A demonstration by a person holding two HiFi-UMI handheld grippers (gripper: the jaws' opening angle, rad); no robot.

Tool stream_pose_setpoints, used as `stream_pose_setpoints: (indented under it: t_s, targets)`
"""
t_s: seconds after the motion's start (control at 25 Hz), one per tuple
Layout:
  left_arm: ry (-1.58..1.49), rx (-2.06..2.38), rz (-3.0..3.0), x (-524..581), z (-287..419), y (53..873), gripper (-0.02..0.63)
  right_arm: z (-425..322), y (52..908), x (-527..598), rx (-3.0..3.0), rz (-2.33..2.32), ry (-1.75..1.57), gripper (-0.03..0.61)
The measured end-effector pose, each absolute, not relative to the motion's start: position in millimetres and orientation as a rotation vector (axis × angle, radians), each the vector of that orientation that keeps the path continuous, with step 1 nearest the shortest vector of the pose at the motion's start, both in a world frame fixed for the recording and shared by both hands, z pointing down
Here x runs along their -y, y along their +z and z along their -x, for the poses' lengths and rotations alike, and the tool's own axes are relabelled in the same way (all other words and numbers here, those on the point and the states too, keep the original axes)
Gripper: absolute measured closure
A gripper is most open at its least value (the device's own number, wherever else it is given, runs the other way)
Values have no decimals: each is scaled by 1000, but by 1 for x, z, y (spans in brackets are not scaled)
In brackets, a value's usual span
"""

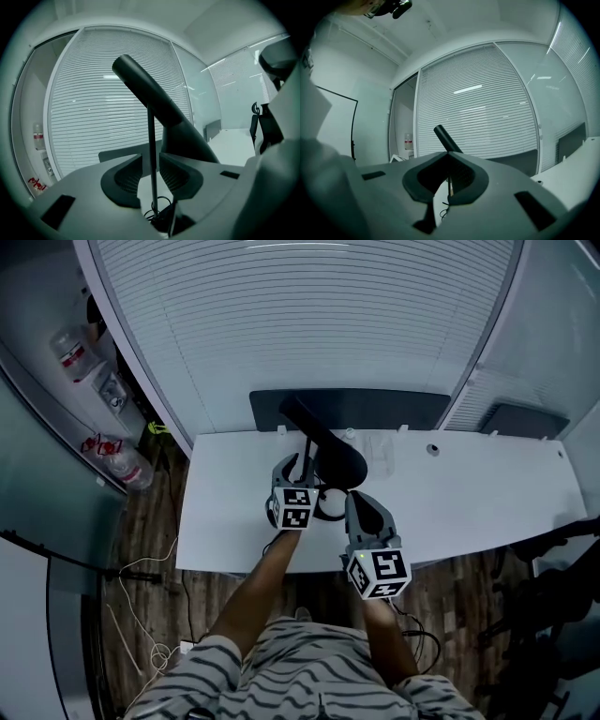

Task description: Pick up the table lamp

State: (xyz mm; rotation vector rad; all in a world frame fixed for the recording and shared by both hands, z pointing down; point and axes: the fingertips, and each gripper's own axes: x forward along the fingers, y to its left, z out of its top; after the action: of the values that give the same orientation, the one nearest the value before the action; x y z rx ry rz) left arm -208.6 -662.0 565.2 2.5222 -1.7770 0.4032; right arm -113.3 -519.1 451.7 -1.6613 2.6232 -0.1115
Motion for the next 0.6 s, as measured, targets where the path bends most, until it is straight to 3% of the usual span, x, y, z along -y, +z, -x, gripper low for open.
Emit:
stream_pose_setpoints:
  t_s: [0.24, 0.6]
  targets:
    - [396, 1750, -2520, 683, 204, 580, 516, 109, 457, 521, -2622, 1695, -118, 568]
    - [329, 1757, -2556, 688, 198, 577, 572, 103, 464, 521, -2650, 1746, -106, 568]
